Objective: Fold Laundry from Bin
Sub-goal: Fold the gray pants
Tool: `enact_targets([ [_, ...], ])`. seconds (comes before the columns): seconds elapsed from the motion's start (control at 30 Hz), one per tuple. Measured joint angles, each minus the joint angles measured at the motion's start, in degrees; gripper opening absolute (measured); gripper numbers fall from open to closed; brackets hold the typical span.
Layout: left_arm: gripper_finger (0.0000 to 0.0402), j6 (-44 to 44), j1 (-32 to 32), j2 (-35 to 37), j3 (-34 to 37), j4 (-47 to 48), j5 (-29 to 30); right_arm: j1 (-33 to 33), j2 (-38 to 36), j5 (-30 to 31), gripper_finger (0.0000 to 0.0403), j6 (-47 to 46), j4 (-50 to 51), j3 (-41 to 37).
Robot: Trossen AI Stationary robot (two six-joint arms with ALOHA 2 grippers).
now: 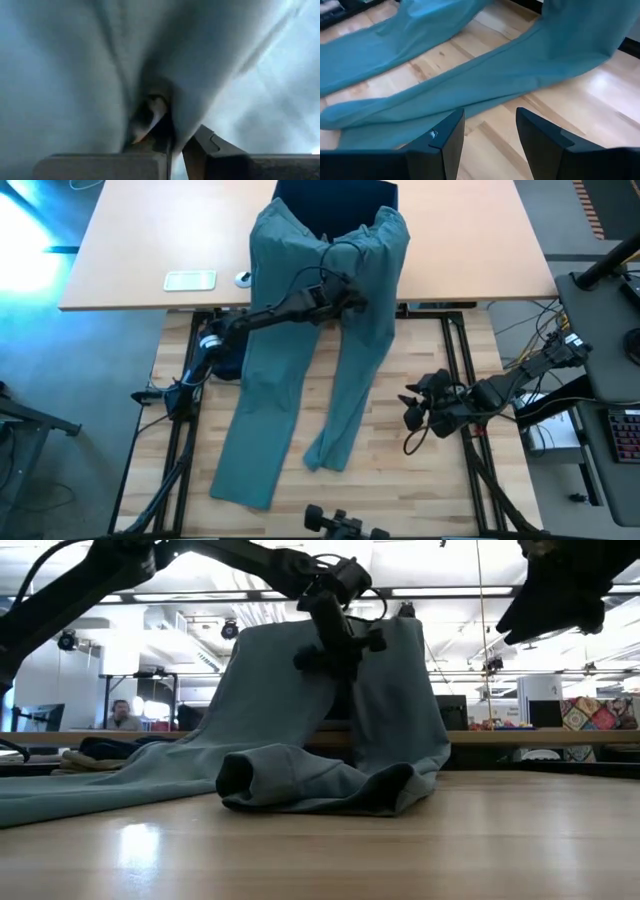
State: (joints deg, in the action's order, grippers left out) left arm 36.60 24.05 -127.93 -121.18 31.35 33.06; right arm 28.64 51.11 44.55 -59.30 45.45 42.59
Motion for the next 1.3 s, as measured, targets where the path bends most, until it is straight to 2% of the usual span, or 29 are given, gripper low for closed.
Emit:
enact_targets([
  [0.13, 0.0013, -3.97, 0.00, 0.86, -5.68, 12.28, 2.91, -0.09, 0.44, -0.09, 0.0173, 2.82, -1.38, 0.00],
  [0.23, 0.0002, -10.75, -0.04, 1.45, -12.31, 21.65, 7.21, -1.59, 1.61, -1.11, 0.0173, 7.03, -2.66, -0.03],
  [0.27, 0.0003, -12.82, 0.02, 1.45, -13.95, 23.45, 7.83, -2.53, 2.11, -1.93, 0.0173, 9.59, -4.21, -0.15],
  [0.33, 0.0003, -16.82, 0.11, 3.17, -12.61, 22.73, 7.61, -5.17, 3.75, -5.53, 0.0173, 16.39, -7.89, -0.81],
  [0.47, 0.0001, -19.66, 0.44, 5.21, -11.88, 25.42, 0.54, -12.97, 8.58, -17.88, 0.0173, 31.29, -21.01, -2.99],
  [0.6, 0.0000, -21.66, 0.43, 6.17, -12.03, 29.18, -3.81, -22.32, 15.61, -30.49, 0.0173, 42.13, -34.29, -4.96],
  [0.77, 0.0000, -21.30, 0.46, 8.70, -11.92, 31.94, -15.24, -31.73, 26.34, -40.38, 0.0173, 46.26, -36.93, -4.89],
  [0.93, 0.0000, -20.91, 0.54, 11.97, -11.97, 31.36, -22.12, -33.57, 36.93, -46.58, 0.0173, 53.43, -47.84, -4.79],
  [1.1, 0.0000, -21.30, 1.38, 15.35, -11.96, 31.63, -23.08, -33.55, 45.61, -48.79, 0.0173, 52.63, -60.61, -1.72],
  [1.23, 0.0000, -22.28, 2.70, 16.74, -12.03, 32.66, -21.98, -32.29, 45.84, -62.24, 0.0173, 53.84, -63.47, 2.66],
  [1.3, 0.0000, -22.62, 3.43, 16.95, -11.96, 33.10, -21.30, -31.58, 45.42, -65.68, 0.0172, 54.27, -62.46, 3.93],
])
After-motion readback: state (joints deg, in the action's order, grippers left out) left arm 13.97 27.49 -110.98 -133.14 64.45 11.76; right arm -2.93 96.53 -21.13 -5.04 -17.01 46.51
